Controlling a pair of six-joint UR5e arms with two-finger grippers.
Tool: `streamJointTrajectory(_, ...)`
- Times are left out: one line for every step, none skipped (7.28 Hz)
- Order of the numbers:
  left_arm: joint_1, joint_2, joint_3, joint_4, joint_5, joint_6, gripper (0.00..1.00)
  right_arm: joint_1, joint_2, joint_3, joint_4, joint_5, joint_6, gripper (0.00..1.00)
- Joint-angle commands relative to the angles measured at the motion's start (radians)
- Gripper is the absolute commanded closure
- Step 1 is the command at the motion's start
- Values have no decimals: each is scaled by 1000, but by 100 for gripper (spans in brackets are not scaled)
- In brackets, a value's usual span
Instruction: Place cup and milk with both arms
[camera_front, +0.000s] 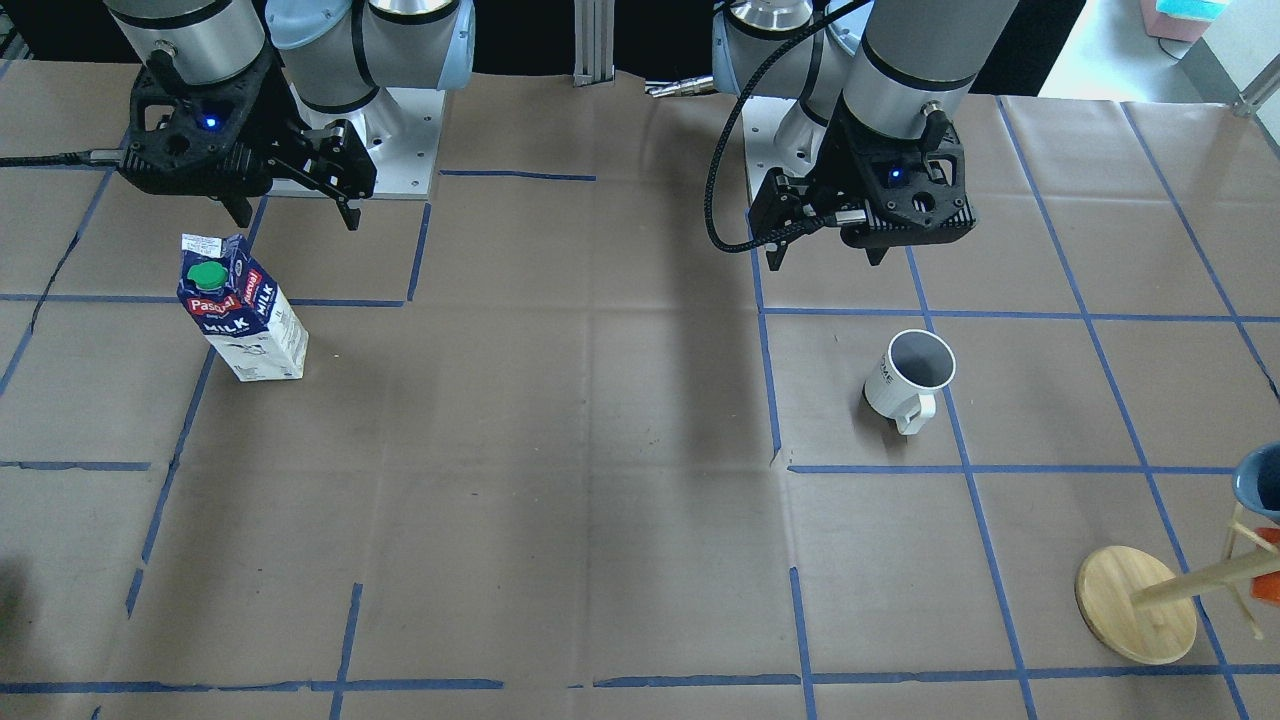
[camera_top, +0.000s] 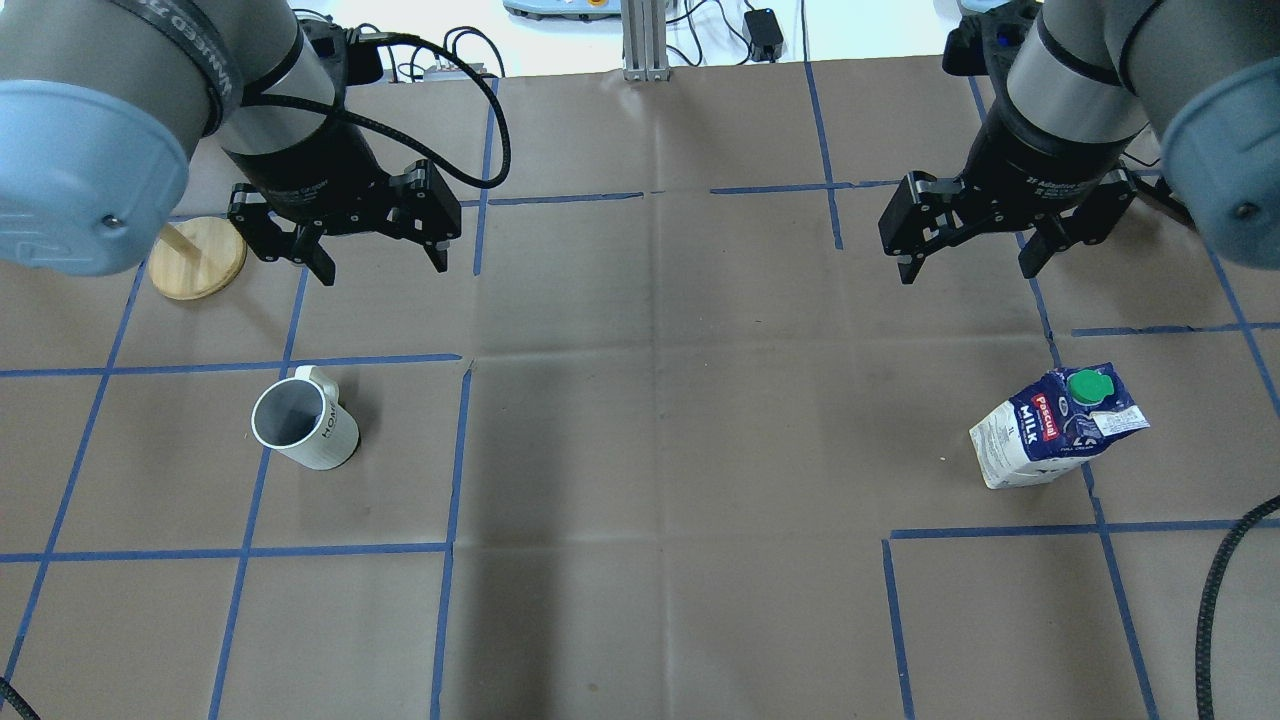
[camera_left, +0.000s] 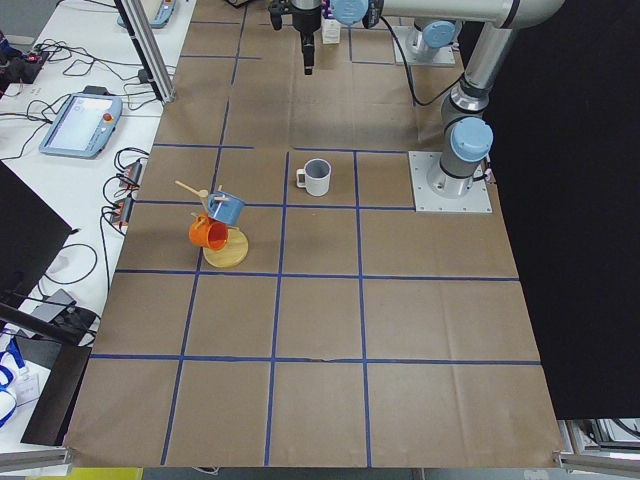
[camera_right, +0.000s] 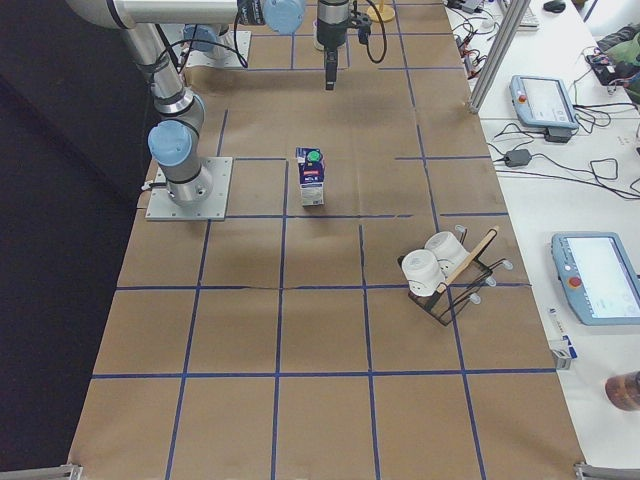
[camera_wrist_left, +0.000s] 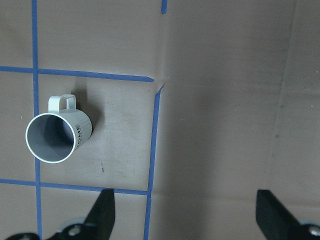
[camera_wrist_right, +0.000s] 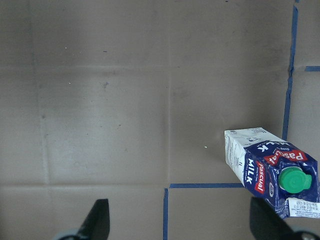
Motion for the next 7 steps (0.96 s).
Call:
streamJointTrajectory(5,24,-63,5,0,10,0,0,0,1,0,2,0,0)
streamJointTrajectory(40,31,-93,9,0,42,0,0,0,0,-1,2,0,0)
streamJointTrajectory(144,31,-129,11,-2,118,0,0,0,0,-1,2,0,0)
streamJointTrajectory(216,33,-178,13,-2,233,0,-1,0,0,-1,2,0,0)
streamJointTrajectory(277,34,-247,90,-3,282,0,-1,0,0,-1,2,0,0)
streamJointTrajectory(325,44,-351,243,-3,330,0,0,0,1,-1,2,0,0)
streamJointTrajectory(380,73,-449,388,1,396,0,0,0,0,-1,2,0,0)
